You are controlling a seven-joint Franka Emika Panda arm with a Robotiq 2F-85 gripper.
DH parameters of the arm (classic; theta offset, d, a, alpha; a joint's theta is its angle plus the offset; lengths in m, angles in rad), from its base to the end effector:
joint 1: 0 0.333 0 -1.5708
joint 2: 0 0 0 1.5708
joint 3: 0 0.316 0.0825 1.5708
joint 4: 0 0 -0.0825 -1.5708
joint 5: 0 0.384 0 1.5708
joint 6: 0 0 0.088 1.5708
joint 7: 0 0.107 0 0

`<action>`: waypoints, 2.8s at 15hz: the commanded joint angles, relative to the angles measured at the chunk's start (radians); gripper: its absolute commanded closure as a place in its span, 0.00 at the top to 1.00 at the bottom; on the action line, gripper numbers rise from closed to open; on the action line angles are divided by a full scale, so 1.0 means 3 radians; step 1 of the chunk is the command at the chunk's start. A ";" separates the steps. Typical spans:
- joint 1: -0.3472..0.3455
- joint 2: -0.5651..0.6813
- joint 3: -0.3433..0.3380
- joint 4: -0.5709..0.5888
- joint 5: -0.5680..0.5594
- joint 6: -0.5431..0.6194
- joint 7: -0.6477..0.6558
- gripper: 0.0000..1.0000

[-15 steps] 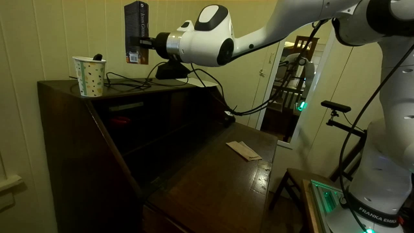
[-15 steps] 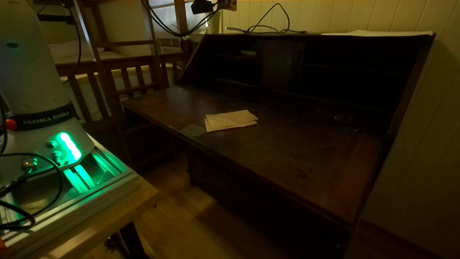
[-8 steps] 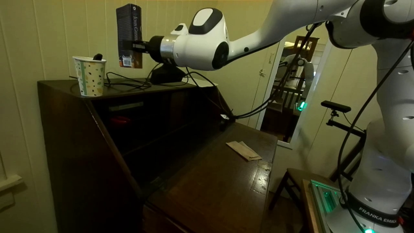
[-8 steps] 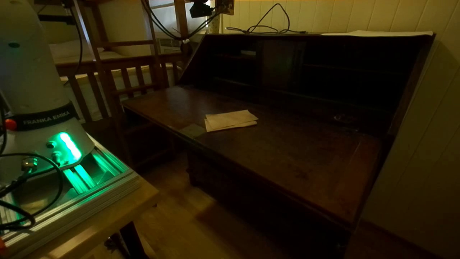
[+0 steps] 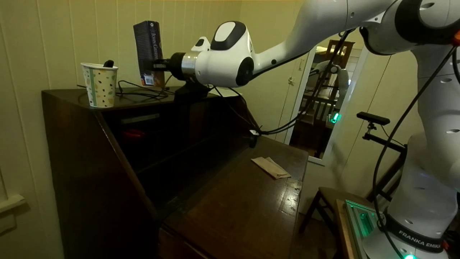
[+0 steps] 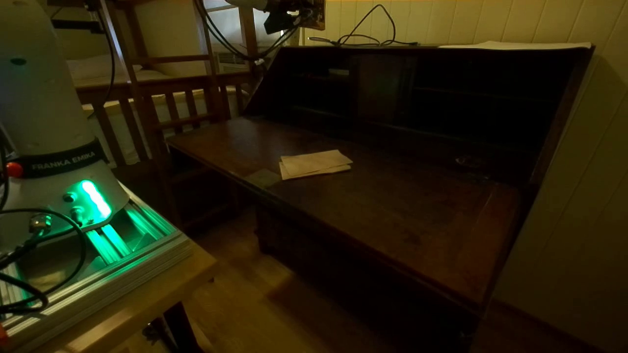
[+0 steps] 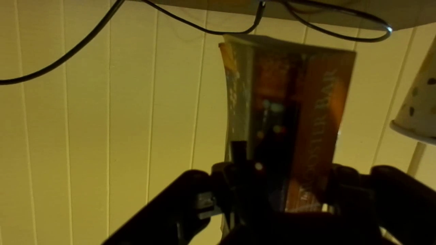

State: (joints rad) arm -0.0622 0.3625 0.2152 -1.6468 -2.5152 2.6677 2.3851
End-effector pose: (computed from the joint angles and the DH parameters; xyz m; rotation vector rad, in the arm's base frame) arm 0.6756 0.1042 0.4380 2.1662 -0.0076 2.0325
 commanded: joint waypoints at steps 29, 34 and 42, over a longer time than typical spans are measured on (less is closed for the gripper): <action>0.0806 0.0127 -0.0545 -0.0125 0.0000 -0.0691 0.0525 0.10; 0.1041 0.0211 -0.0967 0.0057 0.0000 -0.0328 0.0480 0.10; 0.1086 0.0304 -0.1001 0.0401 0.0000 0.0241 0.0464 0.35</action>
State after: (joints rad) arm 0.2633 0.4541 -0.0850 -1.5260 -2.5151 2.7406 2.5243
